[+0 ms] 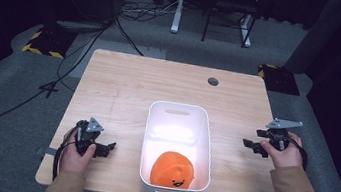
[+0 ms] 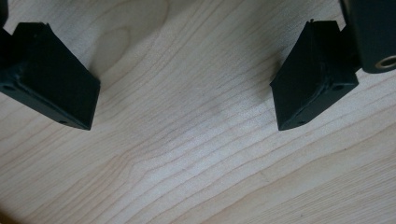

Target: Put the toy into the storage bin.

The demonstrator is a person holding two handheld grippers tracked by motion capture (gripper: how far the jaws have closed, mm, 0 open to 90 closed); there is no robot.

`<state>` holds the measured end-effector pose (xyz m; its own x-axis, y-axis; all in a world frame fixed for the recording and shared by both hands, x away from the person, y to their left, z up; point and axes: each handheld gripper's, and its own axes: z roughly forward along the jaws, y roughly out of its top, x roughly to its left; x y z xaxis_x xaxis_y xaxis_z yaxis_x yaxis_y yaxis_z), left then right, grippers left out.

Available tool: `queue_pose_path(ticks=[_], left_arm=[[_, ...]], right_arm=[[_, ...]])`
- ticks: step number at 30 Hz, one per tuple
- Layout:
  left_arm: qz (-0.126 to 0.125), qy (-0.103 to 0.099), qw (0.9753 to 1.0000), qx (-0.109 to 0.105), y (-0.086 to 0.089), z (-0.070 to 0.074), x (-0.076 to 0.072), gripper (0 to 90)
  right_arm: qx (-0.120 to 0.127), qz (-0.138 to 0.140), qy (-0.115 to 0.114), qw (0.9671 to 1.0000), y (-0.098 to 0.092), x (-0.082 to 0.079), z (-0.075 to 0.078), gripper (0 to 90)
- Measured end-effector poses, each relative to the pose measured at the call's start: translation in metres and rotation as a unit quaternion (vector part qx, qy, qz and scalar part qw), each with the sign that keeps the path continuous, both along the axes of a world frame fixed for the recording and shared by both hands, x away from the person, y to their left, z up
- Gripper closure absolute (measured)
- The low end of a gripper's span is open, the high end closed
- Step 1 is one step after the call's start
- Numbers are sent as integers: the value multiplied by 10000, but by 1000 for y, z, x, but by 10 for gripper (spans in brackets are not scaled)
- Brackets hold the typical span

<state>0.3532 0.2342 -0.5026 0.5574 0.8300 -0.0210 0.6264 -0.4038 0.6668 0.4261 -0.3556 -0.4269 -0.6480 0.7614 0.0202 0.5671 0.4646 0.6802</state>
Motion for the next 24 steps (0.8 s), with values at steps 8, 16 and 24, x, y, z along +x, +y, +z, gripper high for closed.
queue_pose_path(ticks=[8, 16, 24], left_arm=[[0, 0, 10000, 0, 0, 0, 0, 82], [1, 0, 10000, 0, 0, 0, 0, 82], [2, -1, 10000, -1, 0, 0, 0, 82]], right_arm=[[-66, -135, 71, 9999, -14, -8, -24, 234], [10, -147, -112, 9998, -20, -20, -44, 235], [-125, -37, -321, 9994, -16, -29, -60, 237]])
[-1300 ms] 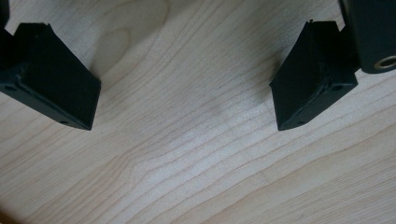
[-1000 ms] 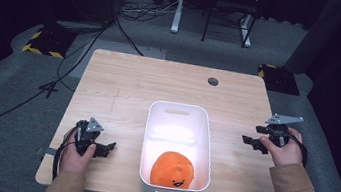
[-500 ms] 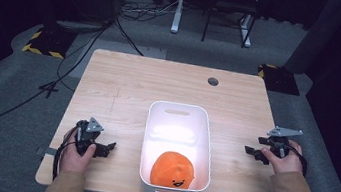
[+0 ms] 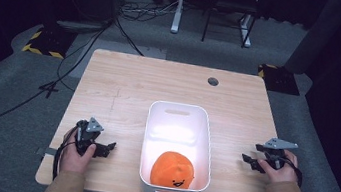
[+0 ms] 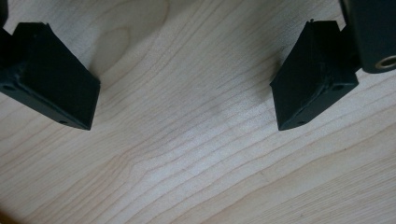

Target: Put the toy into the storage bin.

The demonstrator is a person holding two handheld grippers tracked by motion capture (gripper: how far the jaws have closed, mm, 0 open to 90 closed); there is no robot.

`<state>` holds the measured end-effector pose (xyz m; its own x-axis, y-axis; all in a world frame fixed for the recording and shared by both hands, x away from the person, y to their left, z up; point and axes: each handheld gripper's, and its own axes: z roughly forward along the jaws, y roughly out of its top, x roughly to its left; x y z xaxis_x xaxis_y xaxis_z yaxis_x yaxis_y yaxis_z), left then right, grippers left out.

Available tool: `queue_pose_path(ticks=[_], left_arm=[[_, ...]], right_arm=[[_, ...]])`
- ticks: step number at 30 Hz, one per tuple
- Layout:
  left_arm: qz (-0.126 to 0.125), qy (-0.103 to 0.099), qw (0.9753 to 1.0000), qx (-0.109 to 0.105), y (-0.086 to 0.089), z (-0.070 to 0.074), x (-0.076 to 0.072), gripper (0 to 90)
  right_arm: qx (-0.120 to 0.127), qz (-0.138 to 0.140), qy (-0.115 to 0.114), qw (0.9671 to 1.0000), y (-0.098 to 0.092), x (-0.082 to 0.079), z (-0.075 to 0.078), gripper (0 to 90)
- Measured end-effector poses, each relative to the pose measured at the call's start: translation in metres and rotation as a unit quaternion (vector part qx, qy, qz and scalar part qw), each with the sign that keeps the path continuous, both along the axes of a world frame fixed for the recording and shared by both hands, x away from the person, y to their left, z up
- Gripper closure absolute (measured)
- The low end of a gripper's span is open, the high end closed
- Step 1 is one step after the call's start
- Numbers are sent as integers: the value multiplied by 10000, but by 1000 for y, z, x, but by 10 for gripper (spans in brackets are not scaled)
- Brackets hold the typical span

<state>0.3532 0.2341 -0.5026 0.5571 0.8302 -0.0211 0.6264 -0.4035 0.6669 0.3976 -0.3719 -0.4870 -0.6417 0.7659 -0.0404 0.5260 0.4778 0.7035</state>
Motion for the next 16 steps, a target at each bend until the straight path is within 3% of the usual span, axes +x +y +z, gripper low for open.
queue_pose_path(ticks=[6, 10, 16], left_arm=[[-2, 1, 10000, 0, 0, 0, 0, 82], [0, -3, 10000, -2, 0, 0, 0, 82], [1, -4, 10000, -1, 0, 0, 0, 82]], right_arm=[[74, -47, -48, 10000, 0, -4, -10, 227], [345, -139, -123, 9992, -3, -5, -16, 192], [283, 112, -108, 9995, -5, -5, -16, 143]])
